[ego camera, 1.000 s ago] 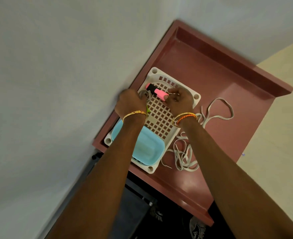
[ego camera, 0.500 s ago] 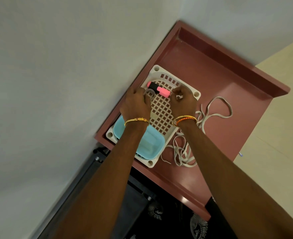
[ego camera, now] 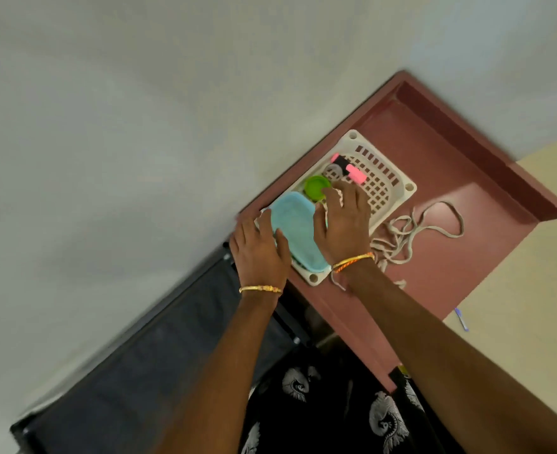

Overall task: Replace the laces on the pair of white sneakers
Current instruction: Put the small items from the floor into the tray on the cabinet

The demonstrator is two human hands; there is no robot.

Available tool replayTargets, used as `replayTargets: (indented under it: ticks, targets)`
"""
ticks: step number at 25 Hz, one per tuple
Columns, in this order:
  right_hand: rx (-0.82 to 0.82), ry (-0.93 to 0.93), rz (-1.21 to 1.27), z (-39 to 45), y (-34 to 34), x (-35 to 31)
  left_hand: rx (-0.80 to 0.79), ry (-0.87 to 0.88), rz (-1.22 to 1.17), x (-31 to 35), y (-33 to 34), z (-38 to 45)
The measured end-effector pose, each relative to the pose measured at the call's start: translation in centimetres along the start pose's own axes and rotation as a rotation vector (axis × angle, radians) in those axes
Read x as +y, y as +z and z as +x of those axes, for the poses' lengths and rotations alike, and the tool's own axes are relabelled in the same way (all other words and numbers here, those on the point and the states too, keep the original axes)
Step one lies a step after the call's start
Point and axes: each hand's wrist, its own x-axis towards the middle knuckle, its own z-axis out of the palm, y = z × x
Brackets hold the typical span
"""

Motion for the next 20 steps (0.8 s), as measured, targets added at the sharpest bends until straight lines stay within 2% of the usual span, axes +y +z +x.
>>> replayTargets:
  ticks: [3,10,13,20]
  targets:
    - [-0.156,-0.112,0.016,-4.3,-0.3,-4.0,0.017,-0.154,0.038,-3.4,-2.8,-6.1]
    - [-0.492,-0.52,0.111,-15.4,-0.1,-15.3,0.052,-0.676,0.051,-9.7,-8.6,-21.4]
    - [-0.622,-0.71,0.137,-20.4,1.1,-20.3,0.073,-0.906,0.02,-13.0,-9.4,-26.8]
    - [-0.839,-1.149,0.141,-34.1,3.2,-27.3,0.034,-1.324,-0.095,-17.1,-7.6,-40.5]
